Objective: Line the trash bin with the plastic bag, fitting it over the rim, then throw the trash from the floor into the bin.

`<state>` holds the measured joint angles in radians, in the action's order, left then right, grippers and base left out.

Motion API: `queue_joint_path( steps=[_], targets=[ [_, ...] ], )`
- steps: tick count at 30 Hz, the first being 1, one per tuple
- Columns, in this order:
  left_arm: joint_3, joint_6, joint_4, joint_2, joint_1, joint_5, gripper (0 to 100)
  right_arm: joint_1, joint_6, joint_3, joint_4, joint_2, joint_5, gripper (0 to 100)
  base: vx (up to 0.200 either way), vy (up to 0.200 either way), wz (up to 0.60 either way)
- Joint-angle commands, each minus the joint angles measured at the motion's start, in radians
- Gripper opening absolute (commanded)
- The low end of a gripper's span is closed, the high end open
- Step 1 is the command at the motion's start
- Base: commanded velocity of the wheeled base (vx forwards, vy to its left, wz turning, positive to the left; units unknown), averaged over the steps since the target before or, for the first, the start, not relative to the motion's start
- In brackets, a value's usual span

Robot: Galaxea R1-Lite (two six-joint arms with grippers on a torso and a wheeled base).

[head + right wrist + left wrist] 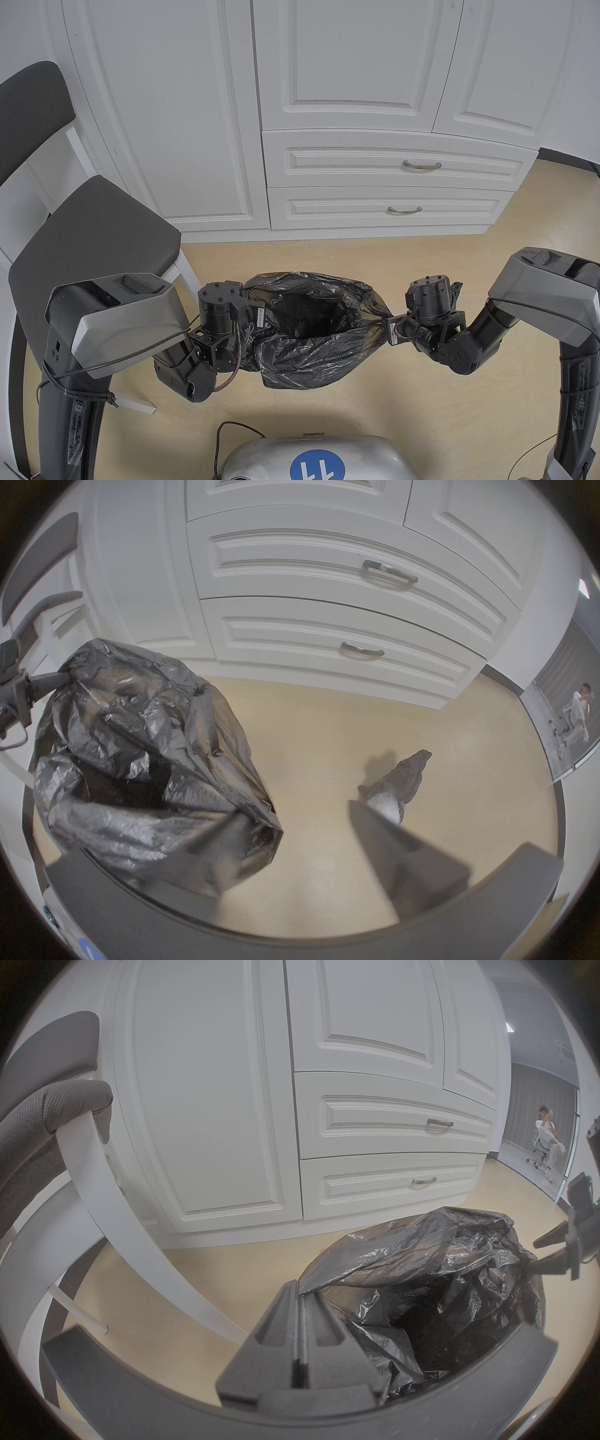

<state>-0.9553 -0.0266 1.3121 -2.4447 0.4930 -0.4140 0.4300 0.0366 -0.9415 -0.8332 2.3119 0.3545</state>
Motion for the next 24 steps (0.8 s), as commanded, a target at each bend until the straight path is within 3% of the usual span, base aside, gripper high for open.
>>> queue_joint_path(
  steps=[1,4,10,24],
  targets=[
    [0.018,-0.006,0.001,0.004,0.004,0.000,0,0.009,-0.061,0.133,0.003,-0.138,-0.072,100,0.000,0.000,0.00],
    [0.038,-0.010,0.001,0.016,0.004,0.000,0,0.013,-0.083,0.187,-0.001,-0.209,-0.123,100,0.000,0.000,0.00],
    [0.078,-0.015,0.002,0.055,0.004,0.000,0,0.027,-0.070,0.173,-0.010,-0.247,-0.129,100,0.000,0.000,0.00],
    [0.069,-0.018,-0.001,0.067,0.002,0.000,0,0.039,0.042,-0.157,-0.007,0.058,-0.114,100,0.000,0.000,0.00]
  ],
)
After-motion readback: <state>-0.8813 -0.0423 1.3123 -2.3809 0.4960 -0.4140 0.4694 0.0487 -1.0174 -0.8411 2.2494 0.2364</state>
